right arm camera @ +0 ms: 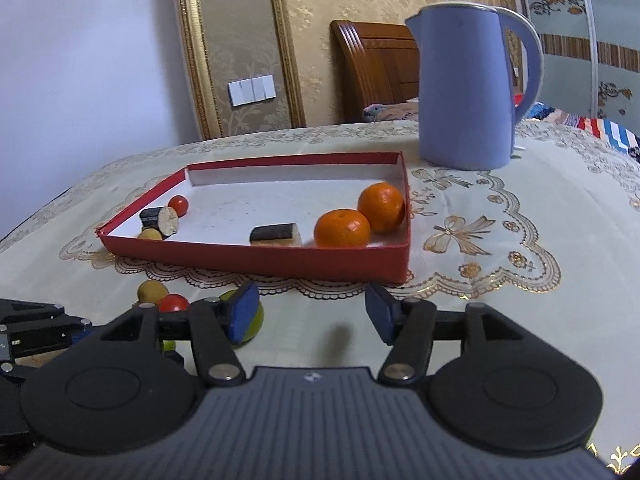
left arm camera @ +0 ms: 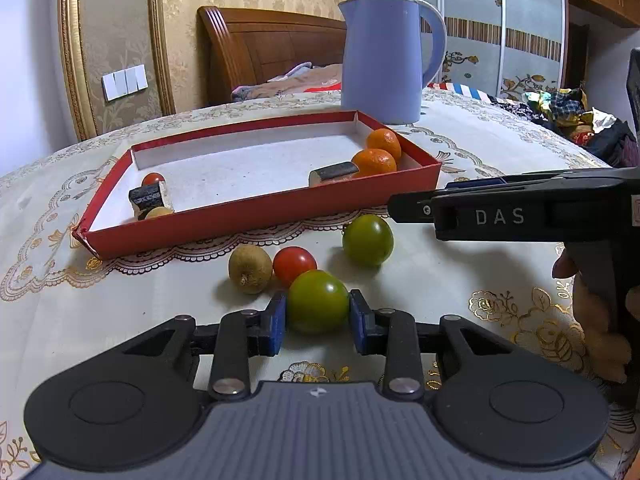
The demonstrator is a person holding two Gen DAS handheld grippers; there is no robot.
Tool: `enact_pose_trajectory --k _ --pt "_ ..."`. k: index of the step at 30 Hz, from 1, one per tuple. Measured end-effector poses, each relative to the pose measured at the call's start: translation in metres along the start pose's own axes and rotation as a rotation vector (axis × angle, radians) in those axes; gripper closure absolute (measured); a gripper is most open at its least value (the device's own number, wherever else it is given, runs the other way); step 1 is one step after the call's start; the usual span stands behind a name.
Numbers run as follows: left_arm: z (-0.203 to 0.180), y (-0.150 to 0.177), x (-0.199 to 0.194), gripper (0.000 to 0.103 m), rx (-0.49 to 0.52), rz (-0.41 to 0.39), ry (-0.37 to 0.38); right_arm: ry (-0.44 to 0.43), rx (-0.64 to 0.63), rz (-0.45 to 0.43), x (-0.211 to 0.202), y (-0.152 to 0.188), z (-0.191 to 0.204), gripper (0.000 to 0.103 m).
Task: Organize fruits
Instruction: 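Close the left gripper on a green cherry tomato, then lift the green tomato with the left gripper while the right grasps another green tomato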
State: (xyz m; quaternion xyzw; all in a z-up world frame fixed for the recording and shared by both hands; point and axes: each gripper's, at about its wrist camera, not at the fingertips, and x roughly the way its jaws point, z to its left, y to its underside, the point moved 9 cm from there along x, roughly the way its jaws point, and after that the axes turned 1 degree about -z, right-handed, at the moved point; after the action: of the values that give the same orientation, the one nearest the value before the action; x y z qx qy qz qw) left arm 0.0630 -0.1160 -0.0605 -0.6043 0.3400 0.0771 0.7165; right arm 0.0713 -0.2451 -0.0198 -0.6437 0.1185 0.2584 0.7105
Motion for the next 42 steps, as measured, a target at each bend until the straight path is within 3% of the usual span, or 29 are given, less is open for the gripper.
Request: enact_pose_trajectory --k 4,8,25,34,42 --pt "0.001 0.001 -0.001 0.071 -0.009 -0.007 0.007 -0.026 0.03 0.01 -0.001 0.0 -0.001 0.046" --pt "0.006 0.002 -0.008 0.071 -0.034 -0.021 0.012 -0.049 0.03 0.029 -0.001 0.003 0.004 0.037" --pt "0.034 0.013 -0.021 0.071 -0.11 -0.021 0.005 -0.06 -0.07 0.117 0.023 0.012 0.038 0.034" --pt "0.043 0.012 -0.021 0.071 -0.147 -0.025 -0.044 -0.067 -0.085 0.109 0.021 0.011 0.04 0.07" --pt "0.05 0.01 -0.019 0.071 -0.17 -0.015 -0.091 -0.047 -0.096 0.087 0.018 0.01 0.041 0.072"
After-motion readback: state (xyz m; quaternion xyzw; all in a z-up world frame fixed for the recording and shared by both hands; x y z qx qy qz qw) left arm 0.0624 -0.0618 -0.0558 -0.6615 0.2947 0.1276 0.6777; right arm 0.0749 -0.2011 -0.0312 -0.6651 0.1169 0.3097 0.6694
